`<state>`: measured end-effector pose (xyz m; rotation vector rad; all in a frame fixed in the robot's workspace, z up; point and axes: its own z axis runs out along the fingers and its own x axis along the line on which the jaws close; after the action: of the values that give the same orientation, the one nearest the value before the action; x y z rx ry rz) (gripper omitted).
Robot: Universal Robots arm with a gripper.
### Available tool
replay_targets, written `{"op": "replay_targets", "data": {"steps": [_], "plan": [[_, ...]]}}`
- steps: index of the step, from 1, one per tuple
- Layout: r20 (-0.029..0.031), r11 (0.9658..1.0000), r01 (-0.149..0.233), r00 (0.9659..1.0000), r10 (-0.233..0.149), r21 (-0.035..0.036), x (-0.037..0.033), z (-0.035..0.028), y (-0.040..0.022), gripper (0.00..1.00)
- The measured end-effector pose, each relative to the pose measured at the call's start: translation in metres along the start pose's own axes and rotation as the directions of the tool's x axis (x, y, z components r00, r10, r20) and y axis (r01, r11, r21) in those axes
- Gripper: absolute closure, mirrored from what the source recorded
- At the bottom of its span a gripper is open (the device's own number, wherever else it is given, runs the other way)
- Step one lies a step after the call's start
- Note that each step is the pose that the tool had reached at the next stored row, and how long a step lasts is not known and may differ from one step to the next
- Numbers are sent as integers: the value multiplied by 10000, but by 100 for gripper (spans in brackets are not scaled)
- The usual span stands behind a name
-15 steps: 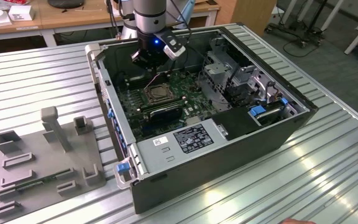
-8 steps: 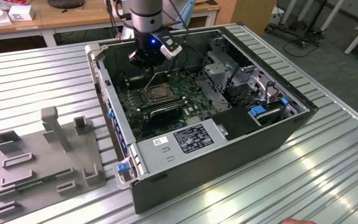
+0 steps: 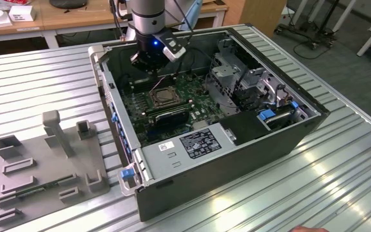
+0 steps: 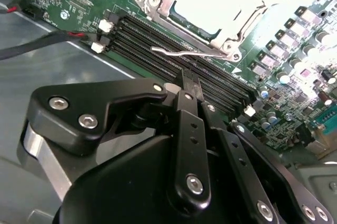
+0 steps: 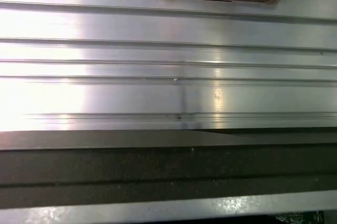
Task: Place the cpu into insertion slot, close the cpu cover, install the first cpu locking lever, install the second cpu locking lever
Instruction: 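Install the first cpu locking lever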
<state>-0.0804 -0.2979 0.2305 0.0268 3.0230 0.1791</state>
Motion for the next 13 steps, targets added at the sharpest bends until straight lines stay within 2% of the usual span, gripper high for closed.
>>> {"op": "replay_targets", "data": {"steps": [8, 13], "plan": [[0, 10000, 0, 10000, 0, 17, -6, -11, -81, 89], [-1, 10000, 1, 10000, -1, 18, -23, -8, -98, 89]]}}
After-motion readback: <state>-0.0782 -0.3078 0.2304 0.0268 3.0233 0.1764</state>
